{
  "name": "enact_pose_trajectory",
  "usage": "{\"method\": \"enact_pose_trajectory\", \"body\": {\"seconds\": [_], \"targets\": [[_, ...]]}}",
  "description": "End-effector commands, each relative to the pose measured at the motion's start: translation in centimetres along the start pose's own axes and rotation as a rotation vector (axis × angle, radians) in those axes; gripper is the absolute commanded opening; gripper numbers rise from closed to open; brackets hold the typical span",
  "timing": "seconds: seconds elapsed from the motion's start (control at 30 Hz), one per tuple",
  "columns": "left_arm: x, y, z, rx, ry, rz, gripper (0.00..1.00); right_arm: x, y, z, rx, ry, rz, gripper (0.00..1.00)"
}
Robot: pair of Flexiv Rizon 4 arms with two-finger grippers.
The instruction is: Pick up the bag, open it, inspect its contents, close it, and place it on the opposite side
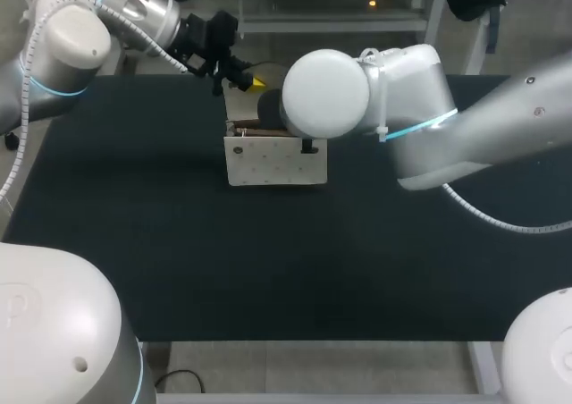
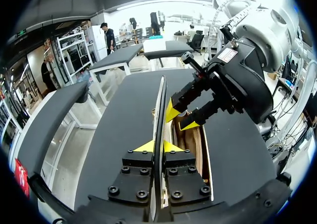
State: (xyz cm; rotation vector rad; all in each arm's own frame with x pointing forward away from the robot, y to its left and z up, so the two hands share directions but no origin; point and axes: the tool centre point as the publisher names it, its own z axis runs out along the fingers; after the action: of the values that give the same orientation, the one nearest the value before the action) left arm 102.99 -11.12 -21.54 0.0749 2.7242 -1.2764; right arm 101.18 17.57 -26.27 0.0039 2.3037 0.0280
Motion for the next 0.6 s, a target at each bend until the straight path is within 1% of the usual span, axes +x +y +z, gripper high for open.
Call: {"method": "enact_pose_trajectory", "body": {"seconds": [0.03, 0.17, 0.27, 0.37, 0.4, 0.47, 0.5, 0.57, 0.6], "targets": [[0.3, -0.3, -0.3, 0.001, -0.003, -0.002, 0.0, 0.2, -0.5, -2.2, -0.001, -0.067, 0.008, 0.36], [0.3, -0.1, 0.1, 0.002, 0.006, -0.016, 0.0, -0.1, -0.6, -3.2, 0.004, -0.107, 0.019, 0.32], [-0.1, 0.5, 0.8, -0.002, 0.019, -0.041, 0.0, 0.0, -0.7, -3.9, 0.003, -0.123, 0.023, 0.31], [-0.6, 1.2, 1.7, -0.024, 0.026, -0.057, 0.0, 0.3, -0.7, -4.2, 0.004, -0.13, 0.024, 0.29], [-0.8, 1.5, 2.0, -0.042, 0.019, -0.061, 0.0, 0.4, -0.7, -4.3, 0.004, -0.13, 0.024, 0.28], [-1.3, 2.0, 2.4, -0.046, 0.018, -0.068, 0.0, 0.6, -0.8, -4.3, 0.005, -0.129, 0.027, 0.27], [-1.6, 2.2, 2.5, -0.052, -0.001, -0.059, 0.0, 0.8, -0.8, -4.3, 0.006, -0.126, 0.029, 0.26], [-2.1, 2.6, 2.6, -0.048, -0.013, -0.048, 0.0, 1.2, -1.0, -4.3, 0.008, -0.117, 0.033, 0.23], [-2.3, 2.8, 2.7, -0.055, -0.043, -0.03, 0.0, 1.3, -1.0, -4.2, 0.008, -0.11, 0.035, 0.21]]}}
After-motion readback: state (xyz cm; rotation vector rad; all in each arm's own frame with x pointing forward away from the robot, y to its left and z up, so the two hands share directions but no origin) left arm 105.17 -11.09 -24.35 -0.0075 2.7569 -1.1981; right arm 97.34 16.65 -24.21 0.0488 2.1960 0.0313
